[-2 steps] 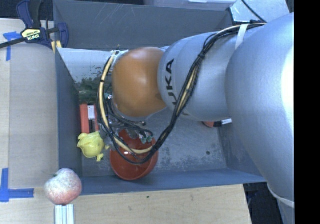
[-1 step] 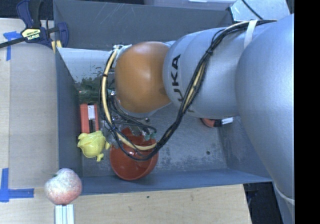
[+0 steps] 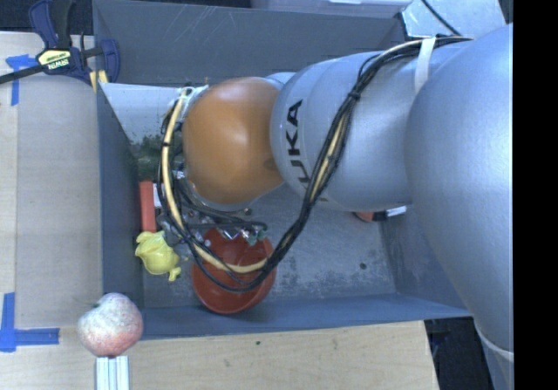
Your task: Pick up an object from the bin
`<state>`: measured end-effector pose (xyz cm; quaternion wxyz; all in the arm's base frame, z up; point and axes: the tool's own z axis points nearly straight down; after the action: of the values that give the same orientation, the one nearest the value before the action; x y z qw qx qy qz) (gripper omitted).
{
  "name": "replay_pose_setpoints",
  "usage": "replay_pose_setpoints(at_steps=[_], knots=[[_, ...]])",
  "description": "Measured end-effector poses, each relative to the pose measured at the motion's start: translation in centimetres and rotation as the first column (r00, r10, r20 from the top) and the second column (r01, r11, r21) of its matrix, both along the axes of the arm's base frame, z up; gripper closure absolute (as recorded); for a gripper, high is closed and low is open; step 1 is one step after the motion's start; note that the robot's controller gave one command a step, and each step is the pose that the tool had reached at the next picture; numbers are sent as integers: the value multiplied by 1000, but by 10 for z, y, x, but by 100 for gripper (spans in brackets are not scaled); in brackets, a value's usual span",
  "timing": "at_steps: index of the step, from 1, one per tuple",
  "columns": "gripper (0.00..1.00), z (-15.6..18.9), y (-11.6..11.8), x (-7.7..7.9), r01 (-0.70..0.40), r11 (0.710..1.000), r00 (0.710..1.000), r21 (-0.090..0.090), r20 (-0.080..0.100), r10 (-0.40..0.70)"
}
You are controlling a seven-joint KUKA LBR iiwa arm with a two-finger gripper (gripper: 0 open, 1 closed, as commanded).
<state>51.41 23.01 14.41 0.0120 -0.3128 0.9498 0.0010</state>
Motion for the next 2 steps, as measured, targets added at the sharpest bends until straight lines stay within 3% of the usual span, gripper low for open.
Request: replay_pose_setpoints(at_steps=[1, 2], knots=[[100, 22, -4, -7, 36, 999, 999, -1, -5, -36], [100, 51, -2, -3, 35, 999, 999, 3, 6, -35]])
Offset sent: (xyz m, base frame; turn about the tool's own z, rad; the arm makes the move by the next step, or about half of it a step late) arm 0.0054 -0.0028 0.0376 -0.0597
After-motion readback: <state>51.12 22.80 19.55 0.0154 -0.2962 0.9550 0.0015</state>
